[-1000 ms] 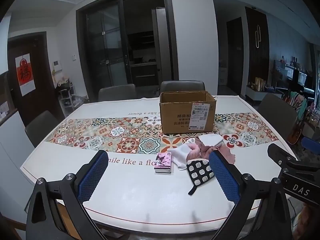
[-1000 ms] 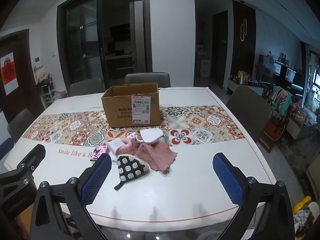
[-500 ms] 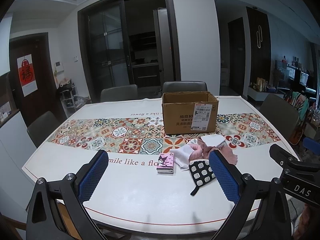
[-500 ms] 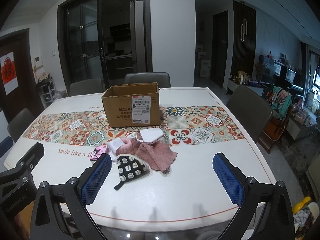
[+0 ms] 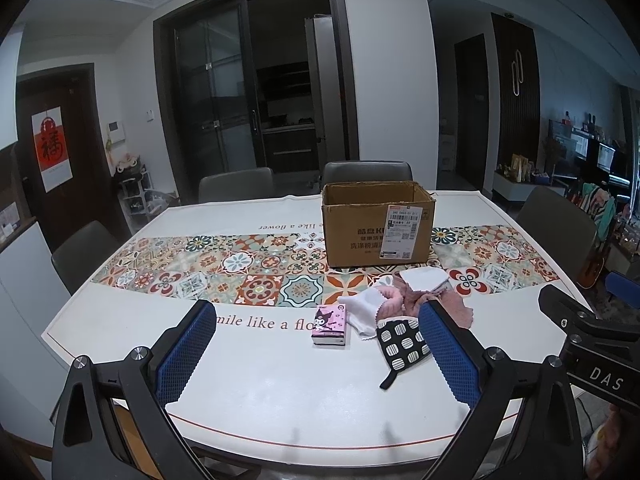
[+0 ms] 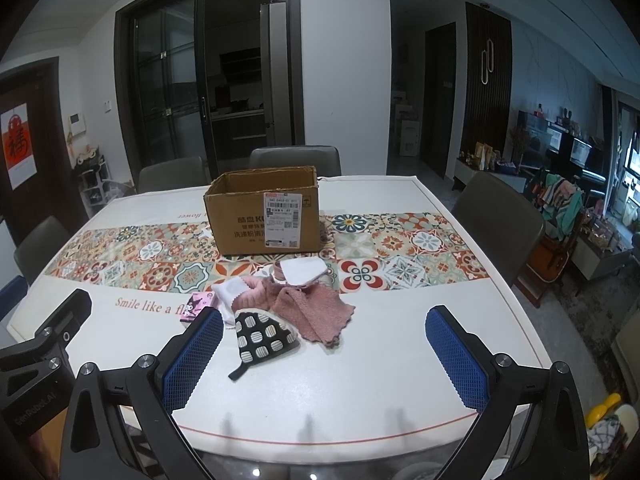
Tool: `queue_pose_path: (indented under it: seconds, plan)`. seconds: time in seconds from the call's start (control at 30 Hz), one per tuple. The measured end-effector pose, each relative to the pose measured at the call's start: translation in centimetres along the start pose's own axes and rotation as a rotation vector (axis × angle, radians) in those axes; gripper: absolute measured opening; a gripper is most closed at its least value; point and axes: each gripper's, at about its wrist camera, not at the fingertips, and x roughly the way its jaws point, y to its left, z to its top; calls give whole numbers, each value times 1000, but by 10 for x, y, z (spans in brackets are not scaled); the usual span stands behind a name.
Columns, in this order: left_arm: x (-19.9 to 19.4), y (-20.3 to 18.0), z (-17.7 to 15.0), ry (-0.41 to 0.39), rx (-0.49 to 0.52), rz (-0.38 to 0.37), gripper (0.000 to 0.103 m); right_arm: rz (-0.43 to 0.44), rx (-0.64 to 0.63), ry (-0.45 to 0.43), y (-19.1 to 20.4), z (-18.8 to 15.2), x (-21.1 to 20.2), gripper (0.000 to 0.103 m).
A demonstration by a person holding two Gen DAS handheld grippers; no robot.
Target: Organize soft objects
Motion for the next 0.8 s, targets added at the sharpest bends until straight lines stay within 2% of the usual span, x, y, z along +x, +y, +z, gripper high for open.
queue_pose_path:
  seconds: [0.8]
  plan:
    - [0,0,-1,1,0,0,103,-1,-2,-1,2,1,0,103]
